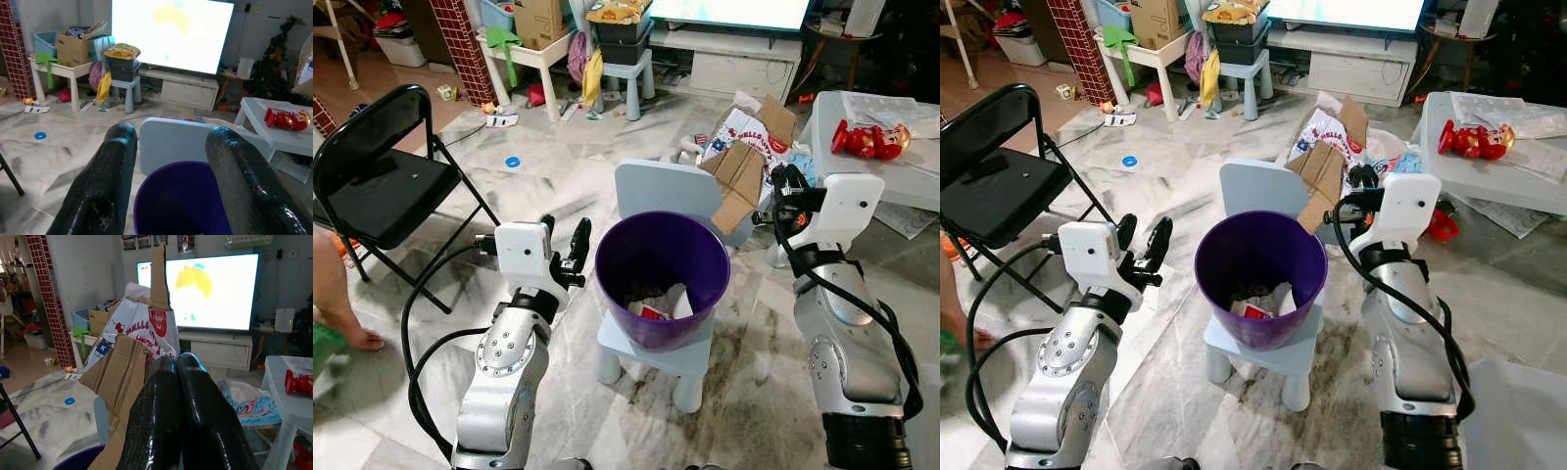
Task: Picking trash to rubbish bin
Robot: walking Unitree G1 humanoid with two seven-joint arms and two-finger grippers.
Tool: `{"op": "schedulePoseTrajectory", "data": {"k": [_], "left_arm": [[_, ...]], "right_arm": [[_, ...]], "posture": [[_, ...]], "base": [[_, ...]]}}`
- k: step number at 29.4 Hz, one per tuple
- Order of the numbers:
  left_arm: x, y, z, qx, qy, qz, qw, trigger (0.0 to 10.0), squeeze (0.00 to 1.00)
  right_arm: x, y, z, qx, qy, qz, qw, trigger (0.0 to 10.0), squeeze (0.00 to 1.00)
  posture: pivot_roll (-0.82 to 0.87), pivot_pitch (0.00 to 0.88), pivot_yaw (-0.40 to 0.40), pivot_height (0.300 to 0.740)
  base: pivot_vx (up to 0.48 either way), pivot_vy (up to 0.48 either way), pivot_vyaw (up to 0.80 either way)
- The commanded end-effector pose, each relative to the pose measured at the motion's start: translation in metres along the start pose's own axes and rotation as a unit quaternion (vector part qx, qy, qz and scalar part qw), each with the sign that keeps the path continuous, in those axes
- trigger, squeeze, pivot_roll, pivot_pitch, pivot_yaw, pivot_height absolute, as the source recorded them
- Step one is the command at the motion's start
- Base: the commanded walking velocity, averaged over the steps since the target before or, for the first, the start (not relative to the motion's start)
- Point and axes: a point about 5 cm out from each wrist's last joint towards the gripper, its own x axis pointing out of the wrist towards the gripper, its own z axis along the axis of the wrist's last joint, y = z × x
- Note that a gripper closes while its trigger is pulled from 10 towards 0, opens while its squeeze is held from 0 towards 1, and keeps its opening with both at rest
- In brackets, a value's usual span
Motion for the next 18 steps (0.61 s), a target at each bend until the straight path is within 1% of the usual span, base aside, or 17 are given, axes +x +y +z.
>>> {"op": "schedulePoseTrajectory", "data": {"k": [1, 18], "left_arm": [[-0.0021, -0.0005, 0.0036, 0.001, -0.005, -0.002, 1.000, 10.0, 0.00], [-0.0019, -0.0019, 0.0013, -0.004, 0.000, -0.005, 1.000, 10.0, 0.00]], "right_arm": [[-0.0015, 0.0028, 0.0021, -0.001, -0.007, 0.007, 1.000, 0.0, 0.00], [-0.0028, 0.0017, 0.0025, -0.004, -0.006, 0.008, 1.000, 0.0, 0.00]], "posture": [[0.08, 0.111, 0.032, 0.740], [0.08, 0.116, 0.030, 0.740]], "base": [[0.277, 0.000, 0.00], [0.320, 0.000, 0.00]]}}
